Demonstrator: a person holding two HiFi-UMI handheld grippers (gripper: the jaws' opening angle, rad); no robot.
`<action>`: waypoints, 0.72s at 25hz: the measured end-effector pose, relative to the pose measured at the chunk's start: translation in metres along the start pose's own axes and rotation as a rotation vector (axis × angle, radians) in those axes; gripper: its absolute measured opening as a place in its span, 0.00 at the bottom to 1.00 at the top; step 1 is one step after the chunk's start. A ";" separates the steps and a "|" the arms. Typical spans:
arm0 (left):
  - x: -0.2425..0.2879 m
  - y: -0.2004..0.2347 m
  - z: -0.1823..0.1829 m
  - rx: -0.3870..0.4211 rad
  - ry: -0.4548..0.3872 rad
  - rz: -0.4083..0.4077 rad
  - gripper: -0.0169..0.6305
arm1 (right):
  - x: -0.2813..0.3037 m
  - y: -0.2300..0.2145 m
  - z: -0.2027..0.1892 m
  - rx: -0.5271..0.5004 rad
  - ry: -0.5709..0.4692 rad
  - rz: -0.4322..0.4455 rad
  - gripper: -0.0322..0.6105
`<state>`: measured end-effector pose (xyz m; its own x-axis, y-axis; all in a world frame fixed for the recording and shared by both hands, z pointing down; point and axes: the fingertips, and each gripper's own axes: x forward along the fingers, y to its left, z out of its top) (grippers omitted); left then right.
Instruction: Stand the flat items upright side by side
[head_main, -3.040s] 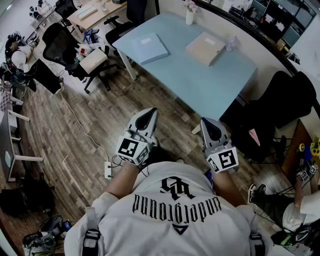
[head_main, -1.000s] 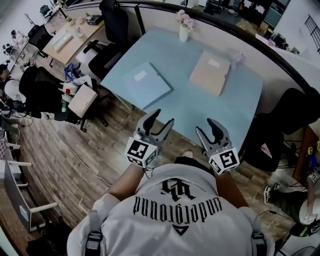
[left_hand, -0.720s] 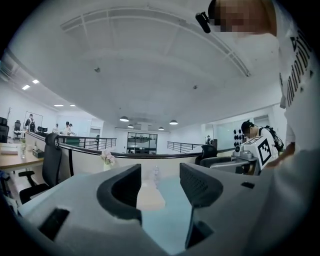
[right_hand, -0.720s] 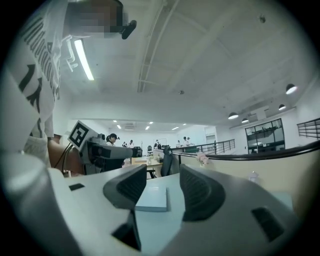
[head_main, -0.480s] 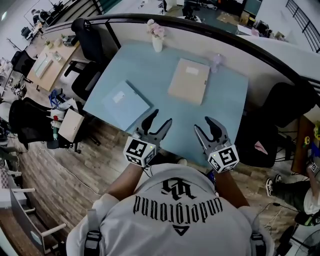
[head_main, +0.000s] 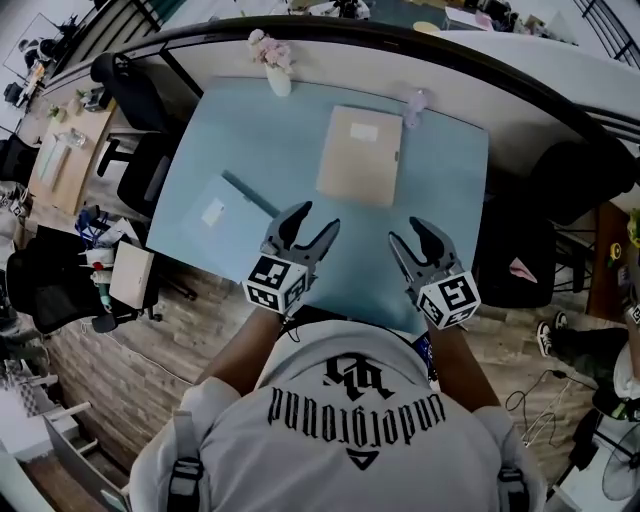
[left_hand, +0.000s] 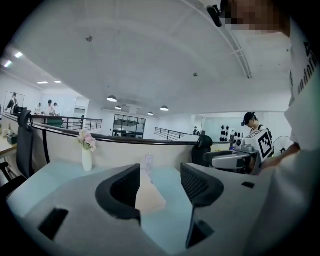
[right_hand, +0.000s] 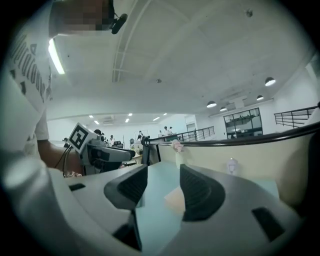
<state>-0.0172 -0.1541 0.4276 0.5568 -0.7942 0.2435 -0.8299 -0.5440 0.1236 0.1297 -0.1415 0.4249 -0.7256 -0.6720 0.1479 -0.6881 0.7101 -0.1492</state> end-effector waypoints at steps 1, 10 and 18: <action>0.012 0.013 -0.002 -0.009 0.013 -0.006 0.43 | 0.012 -0.010 -0.003 0.013 0.021 -0.007 0.37; 0.126 0.114 -0.089 -0.133 0.287 -0.090 0.47 | 0.129 -0.103 -0.084 0.207 0.294 -0.057 0.48; 0.213 0.184 -0.165 -0.260 0.490 -0.097 0.54 | 0.199 -0.198 -0.194 0.412 0.524 -0.148 0.53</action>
<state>-0.0572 -0.3789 0.6607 0.6014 -0.4911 0.6301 -0.7914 -0.4741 0.3858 0.1224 -0.3750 0.6738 -0.5970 -0.4918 0.6338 -0.8009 0.4109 -0.4355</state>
